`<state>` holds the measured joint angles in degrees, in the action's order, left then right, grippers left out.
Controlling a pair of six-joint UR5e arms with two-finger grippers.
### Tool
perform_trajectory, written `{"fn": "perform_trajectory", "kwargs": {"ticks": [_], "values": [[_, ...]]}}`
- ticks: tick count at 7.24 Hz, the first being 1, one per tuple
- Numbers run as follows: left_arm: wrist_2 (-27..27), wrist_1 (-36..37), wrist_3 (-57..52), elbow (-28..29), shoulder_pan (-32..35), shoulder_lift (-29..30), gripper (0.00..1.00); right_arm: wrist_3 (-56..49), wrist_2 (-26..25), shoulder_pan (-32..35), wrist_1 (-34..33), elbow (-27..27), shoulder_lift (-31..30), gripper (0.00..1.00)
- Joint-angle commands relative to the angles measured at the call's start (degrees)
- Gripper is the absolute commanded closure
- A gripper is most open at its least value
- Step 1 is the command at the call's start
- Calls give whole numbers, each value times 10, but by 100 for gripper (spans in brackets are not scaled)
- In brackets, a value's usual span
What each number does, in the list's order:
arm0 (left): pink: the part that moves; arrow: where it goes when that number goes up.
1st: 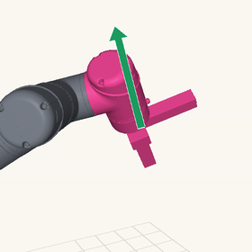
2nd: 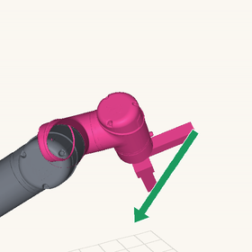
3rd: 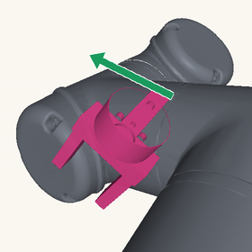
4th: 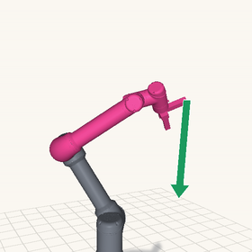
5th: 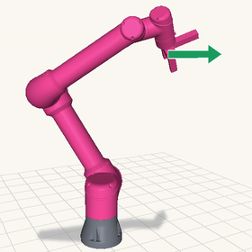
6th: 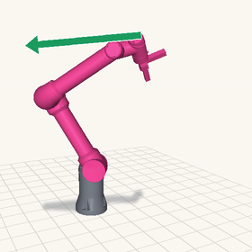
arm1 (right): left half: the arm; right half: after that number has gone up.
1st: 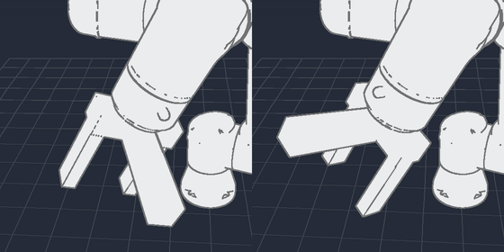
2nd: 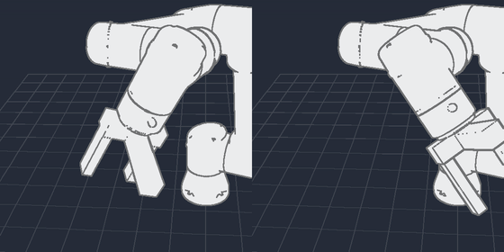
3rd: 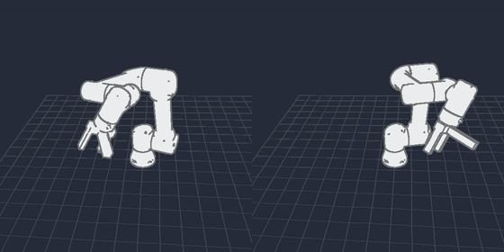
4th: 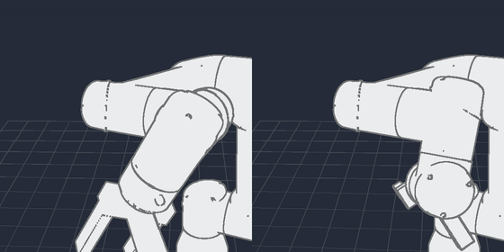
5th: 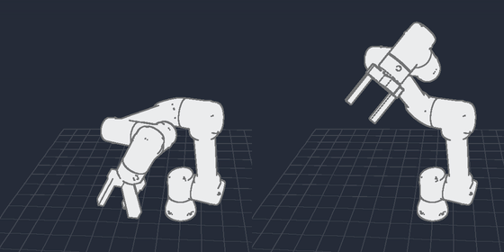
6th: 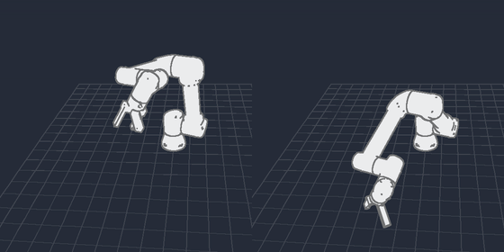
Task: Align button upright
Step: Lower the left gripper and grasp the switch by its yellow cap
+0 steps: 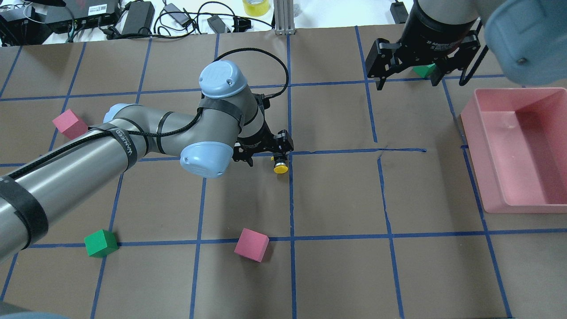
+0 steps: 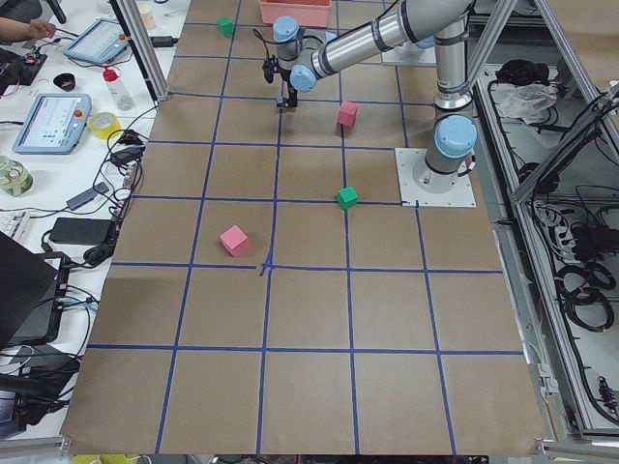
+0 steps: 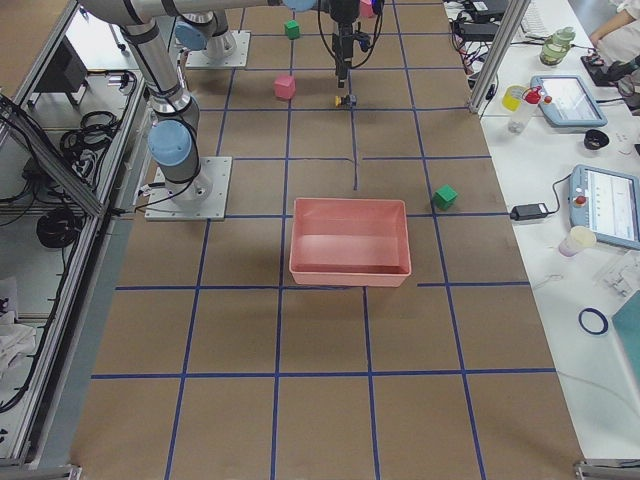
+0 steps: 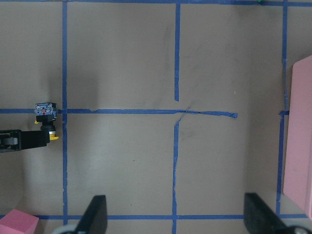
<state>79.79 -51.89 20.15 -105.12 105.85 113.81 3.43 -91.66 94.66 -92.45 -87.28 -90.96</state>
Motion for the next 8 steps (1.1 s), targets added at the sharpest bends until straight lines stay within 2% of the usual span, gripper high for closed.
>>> {"fn": "perform_trajectory", "kwargs": {"ticks": [1, 3, 4, 5, 7, 8], "values": [[-2, 32, 20, 0, 20, 30, 2, 0, -1, 0, -2, 0, 2, 0], [3, 39, 19, 1, 23, 47, 3, 0, -1, 4, -2, 1, -1, 0], [3, 67, 19, 1, 23, 51, 3, 0, 0, 3, -2, 1, -1, 0], [3, 72, 19, 2, 23, 51, 10, 0, 1, 4, -2, 0, -1, 0], [-1, 65, 19, 1, 23, 51, 81, 0, 0, 4, -2, 0, -1, 0], [0, 52, 22, 1, 23, 49, 100, 0, 1, 4, -2, 0, 0, 0]]}}
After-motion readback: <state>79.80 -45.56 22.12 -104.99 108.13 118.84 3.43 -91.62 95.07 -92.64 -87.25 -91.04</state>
